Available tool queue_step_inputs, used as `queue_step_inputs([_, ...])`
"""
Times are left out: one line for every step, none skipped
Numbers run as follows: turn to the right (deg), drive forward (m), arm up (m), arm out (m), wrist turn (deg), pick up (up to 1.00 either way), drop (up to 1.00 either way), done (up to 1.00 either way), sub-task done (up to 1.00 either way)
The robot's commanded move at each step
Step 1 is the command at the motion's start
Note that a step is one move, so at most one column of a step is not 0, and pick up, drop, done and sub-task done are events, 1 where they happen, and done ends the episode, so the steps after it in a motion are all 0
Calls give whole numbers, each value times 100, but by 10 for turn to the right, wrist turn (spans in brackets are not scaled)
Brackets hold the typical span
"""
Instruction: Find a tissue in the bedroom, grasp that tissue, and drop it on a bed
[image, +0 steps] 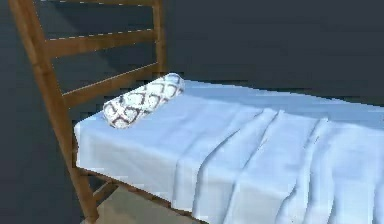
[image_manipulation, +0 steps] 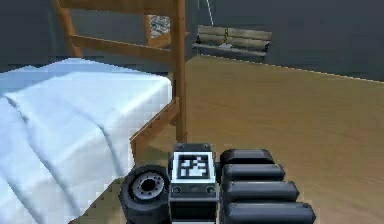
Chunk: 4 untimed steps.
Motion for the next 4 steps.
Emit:
queue_step_inputs([30,0,0,0,0,0,0,0,0])
queue_step_inputs([-450,0,0,0,0,0,0,0,0])
queue_step_inputs([-450,0,0,0,0,0,0,0,0])
queue_step_inputs([-390,0,0,0,0,0,0,0,0])
